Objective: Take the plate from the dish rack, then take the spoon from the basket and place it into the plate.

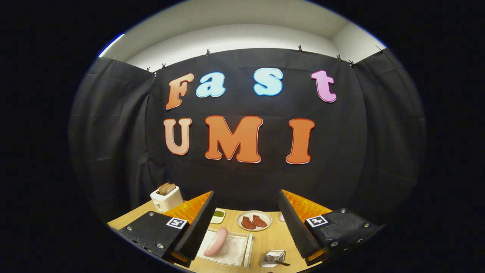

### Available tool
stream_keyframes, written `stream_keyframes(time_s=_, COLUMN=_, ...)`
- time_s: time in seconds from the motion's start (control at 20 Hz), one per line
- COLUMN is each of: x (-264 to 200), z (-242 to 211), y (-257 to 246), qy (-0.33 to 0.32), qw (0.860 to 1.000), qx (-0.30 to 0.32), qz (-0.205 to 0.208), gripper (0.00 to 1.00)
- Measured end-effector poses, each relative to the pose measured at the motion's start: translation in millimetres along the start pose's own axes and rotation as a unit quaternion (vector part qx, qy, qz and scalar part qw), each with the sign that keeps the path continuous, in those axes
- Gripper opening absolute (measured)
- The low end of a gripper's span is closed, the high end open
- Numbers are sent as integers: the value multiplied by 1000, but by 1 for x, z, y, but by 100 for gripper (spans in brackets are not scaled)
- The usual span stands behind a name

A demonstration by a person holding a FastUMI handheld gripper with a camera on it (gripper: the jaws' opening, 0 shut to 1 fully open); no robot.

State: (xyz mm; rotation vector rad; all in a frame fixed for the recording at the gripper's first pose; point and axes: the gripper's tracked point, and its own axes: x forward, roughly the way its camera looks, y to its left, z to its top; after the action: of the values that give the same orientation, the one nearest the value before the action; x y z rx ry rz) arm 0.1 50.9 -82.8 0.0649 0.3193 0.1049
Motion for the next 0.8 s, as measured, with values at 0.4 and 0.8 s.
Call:
stream_keyframes(time_s=0.4, x=26, z=-59, y=25, qy=114, qw=993, qx=9, qz=18, gripper=98)
stream_keyframes(time_s=0.8, x=45, z=-139, y=46, qy=261, qw=965, qx=14, qz=26, gripper=92)
